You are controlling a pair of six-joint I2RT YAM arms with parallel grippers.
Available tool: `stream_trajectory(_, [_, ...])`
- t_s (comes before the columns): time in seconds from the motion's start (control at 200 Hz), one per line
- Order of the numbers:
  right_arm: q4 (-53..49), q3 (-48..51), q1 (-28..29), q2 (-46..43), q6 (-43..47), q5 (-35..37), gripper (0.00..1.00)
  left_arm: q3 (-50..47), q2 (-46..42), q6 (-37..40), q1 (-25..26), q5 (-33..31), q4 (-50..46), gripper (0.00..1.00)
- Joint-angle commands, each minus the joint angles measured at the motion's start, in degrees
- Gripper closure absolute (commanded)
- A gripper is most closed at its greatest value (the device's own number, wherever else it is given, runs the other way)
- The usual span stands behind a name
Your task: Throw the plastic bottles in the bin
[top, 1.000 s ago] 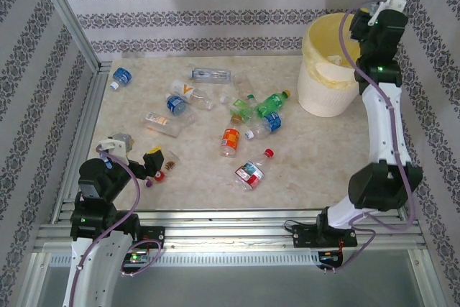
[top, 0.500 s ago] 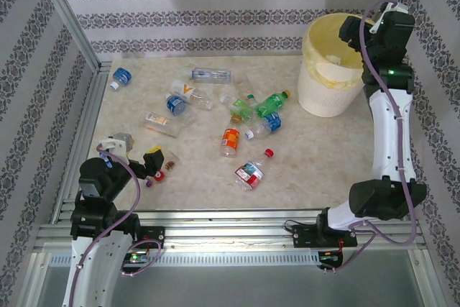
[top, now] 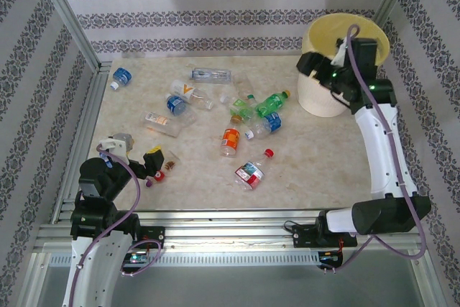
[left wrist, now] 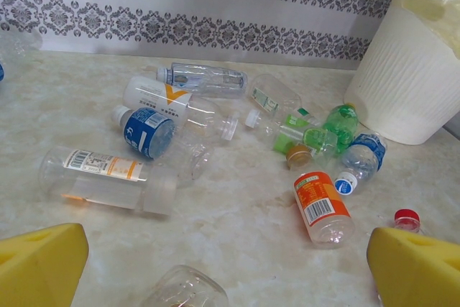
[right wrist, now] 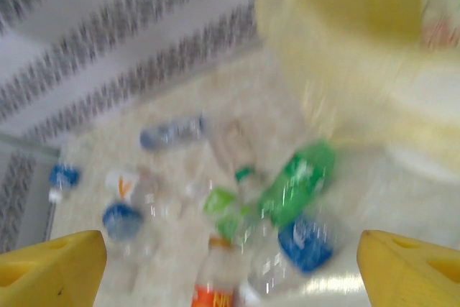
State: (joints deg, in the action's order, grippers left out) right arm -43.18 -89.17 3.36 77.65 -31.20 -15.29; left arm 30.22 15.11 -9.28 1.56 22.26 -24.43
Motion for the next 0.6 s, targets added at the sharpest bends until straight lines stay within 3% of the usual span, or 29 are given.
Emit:
stream_trajectory(0.0, [-5.69, 6.88, 4.41, -2.17, -4.02, -3.63, 0.1, -0.47, -0.73, 0.75, 0.61, 1.12, 2.17, 0.0])
stream_trajectory(0.345, [-1.51, 31.29, 16.24, -3.53, -11.67, -5.01, 0.12, -1.64, -1.58, 0.34, 0.64, 4.44, 5.09, 0.0])
stream_trajectory(0.595, [5.58, 40.42, 24.58, 1.04, -15.06, -7.08, 0.17, -1.3, 3.53, -2.21, 1.36, 15.88, 8.73, 0.0])
